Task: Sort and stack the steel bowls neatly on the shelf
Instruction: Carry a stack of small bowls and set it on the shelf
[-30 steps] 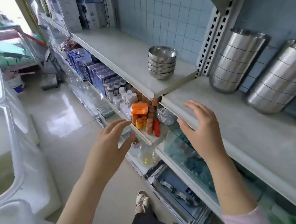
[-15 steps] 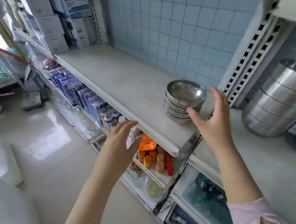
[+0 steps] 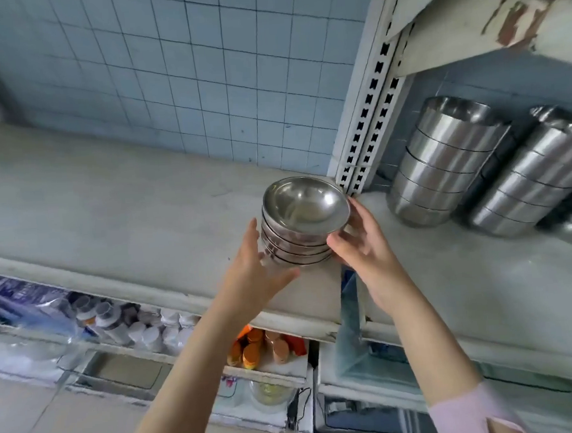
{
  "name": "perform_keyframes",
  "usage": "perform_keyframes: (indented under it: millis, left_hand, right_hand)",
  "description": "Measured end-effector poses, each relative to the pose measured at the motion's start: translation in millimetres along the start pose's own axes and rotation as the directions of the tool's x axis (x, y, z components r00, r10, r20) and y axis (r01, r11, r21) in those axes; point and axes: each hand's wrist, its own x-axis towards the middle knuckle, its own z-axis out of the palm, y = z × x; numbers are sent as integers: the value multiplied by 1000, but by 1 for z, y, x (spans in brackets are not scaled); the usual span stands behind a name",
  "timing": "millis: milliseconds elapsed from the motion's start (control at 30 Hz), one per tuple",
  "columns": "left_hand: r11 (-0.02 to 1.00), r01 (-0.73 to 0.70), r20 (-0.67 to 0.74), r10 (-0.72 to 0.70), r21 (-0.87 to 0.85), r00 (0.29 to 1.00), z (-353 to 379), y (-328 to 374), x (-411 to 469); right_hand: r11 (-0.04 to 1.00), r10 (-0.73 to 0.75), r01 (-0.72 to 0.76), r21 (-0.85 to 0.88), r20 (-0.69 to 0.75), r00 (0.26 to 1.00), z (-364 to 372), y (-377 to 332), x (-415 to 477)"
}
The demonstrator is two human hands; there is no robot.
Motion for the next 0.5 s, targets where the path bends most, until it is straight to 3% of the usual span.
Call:
perform_keyframes:
  millis: [233,500]
  left_hand:
    - [977,-142,55,152,-159,987,-11,-6,19]
    - [959,-201,90,222,-199,971,-11,7,12]
  right_hand:
    - [999,-5,0,-45,-107,994,14,8,-4]
    - [997,-58,45,-63,-229,972,11,-5,-27]
